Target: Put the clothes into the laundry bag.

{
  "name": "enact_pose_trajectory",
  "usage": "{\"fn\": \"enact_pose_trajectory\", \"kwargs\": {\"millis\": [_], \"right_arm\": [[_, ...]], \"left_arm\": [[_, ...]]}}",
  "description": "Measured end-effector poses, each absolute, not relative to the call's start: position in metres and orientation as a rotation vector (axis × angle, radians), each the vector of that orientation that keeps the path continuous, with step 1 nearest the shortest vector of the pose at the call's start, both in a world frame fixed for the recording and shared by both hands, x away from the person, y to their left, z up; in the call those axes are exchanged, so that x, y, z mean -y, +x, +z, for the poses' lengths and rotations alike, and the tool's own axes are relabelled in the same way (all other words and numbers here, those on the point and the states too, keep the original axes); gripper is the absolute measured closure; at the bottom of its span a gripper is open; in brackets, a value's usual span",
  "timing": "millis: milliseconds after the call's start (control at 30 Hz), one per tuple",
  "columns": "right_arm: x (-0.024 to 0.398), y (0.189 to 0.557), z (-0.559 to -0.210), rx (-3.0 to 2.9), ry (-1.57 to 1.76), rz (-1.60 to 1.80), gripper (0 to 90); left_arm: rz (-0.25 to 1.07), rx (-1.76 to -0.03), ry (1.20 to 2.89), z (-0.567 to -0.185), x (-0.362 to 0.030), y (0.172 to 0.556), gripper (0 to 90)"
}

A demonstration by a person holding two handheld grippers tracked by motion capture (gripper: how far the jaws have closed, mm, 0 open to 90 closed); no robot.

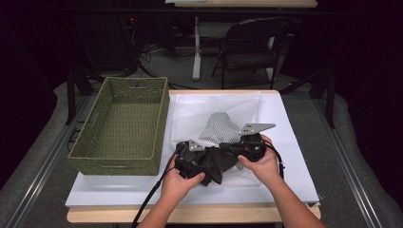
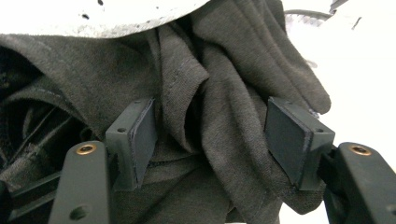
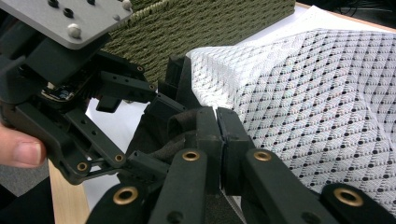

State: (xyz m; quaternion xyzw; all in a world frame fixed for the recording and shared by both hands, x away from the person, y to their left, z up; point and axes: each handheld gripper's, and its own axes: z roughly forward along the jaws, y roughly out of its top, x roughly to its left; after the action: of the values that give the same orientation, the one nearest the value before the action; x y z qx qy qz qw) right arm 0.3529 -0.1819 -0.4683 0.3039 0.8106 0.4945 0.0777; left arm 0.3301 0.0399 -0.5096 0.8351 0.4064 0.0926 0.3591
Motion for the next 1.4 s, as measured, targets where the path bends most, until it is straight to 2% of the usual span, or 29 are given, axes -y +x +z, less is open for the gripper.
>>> {"fn": "enact_pose_trajectory", "kwargs": {"millis": [367, 733, 933, 1400], "right_arm": [[0.181, 0.353, -0.469, -2.433, 0.911, 1.478, 88.9], [0.179, 0.352, -0.470, -2.438, 0.897, 1.477, 88.9], [0.177, 0.351, -0.470, -2.446, 0.896, 1.471, 88.9], [0.174, 0.349, -0.471, -2.451, 0.882, 1.469, 88.9]], "left_arm": [[0.192, -1.077, 2.172, -0.524, -0.043, 0.338, 32.0], [0.258, -1.049, 2.197, -0.535, -0.039, 0.336, 39.5], [0.248, -1.004, 2.213, -0.539, -0.034, 0.335, 57.1], [0.133, -1.051, 2.162, -0.538, -0.033, 0.338, 77.9]]}}
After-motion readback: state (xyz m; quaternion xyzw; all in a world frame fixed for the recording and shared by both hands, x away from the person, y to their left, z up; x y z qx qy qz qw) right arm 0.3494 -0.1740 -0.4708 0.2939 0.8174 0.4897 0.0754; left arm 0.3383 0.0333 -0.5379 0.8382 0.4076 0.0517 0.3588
